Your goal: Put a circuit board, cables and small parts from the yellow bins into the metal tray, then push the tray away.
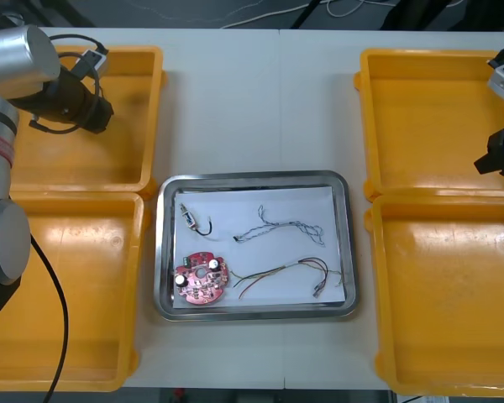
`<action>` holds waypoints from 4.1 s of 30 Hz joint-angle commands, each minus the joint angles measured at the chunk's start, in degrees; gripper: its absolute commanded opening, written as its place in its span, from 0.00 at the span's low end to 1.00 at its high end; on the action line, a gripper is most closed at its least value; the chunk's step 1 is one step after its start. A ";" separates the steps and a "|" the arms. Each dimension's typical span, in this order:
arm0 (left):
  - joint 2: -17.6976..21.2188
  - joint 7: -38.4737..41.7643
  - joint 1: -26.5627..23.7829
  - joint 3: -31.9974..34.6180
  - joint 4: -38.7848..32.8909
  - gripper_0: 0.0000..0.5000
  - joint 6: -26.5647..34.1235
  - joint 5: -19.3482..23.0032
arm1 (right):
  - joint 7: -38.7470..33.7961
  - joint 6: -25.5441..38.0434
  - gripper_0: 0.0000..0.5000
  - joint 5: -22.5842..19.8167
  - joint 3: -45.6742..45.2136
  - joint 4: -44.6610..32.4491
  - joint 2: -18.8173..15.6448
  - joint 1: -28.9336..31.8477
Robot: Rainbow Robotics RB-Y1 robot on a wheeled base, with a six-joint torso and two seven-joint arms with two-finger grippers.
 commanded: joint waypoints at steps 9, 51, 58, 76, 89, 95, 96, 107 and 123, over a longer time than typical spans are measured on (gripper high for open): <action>1.39 -0.55 -2.10 2.03 -15.98 0.00 20.18 -0.93 | -19.17 0.19 1.00 0.71 -3.62 -6.23 -2.48 7.57; 2.36 46.91 20.14 -14.41 -69.94 0.00 41.76 7.95 | -31.65 0.19 1.00 -1.75 -5.29 -13.88 -0.63 18.03; 2.01 55.87 20.49 -18.01 -71.17 0.00 41.76 11.02 | -31.65 0.19 1.00 -1.75 -5.29 -13.88 -0.63 18.03; -0.46 68.35 21.81 -28.82 -71.52 0.00 41.76 7.51 | -31.65 0.19 1.00 -1.75 -5.29 -13.88 -0.63 18.03; -1.25 79.87 23.13 -36.12 -71.08 0.00 36.97 6.28 | -31.65 0.19 1.00 -1.75 -5.29 -13.88 -0.63 18.03; -1.42 81.89 23.13 -39.28 -70.73 0.00 34.24 4.96 | -31.65 0.19 1.00 -1.75 -5.29 -13.88 -0.63 18.03; -1.42 82.15 23.21 -40.07 -70.64 0.00 33.72 4.52 | -31.65 0.19 1.00 -1.75 -5.29 -13.88 -0.63 18.03; -1.42 87.34 24.00 -46.75 -64.84 0.00 23.43 0.30 | -31.65 0.19 1.00 -1.75 -5.29 -13.88 -0.63 18.03; -1.33 92.26 25.24 -50.53 -63.26 0.00 20.27 -1.37 | -31.65 0.19 1.00 -1.75 -5.29 -13.88 -0.63 18.03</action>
